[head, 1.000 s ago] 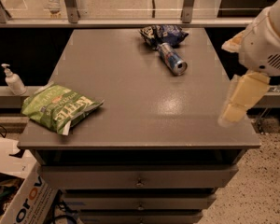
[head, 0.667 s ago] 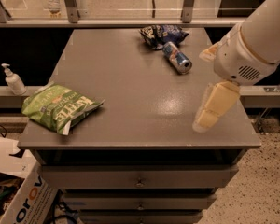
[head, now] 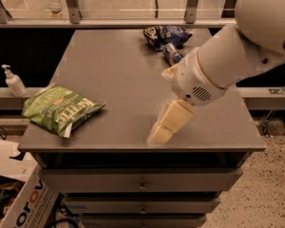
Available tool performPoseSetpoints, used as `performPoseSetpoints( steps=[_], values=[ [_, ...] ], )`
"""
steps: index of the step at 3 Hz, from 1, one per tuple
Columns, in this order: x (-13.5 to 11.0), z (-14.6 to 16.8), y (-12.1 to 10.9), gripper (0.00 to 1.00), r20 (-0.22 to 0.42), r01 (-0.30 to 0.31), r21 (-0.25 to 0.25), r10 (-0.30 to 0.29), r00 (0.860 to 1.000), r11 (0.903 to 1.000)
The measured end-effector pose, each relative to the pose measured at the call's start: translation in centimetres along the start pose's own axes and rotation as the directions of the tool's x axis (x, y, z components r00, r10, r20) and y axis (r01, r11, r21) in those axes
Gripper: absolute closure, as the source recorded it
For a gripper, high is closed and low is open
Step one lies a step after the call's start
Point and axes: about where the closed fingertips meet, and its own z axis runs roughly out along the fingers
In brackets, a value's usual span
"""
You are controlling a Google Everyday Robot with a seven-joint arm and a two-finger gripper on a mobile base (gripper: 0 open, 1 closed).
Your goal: Move green jalapeno chip bag near redbull can
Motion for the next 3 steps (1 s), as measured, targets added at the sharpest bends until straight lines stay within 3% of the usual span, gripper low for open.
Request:
performPoseSetpoints(
  steps=[3],
  values=[
    [-7.6, 7.2, 2.8, 0.0, 0.211, -0.017, -0.091, 0.036, 0.977, 0.9957]
  ],
)
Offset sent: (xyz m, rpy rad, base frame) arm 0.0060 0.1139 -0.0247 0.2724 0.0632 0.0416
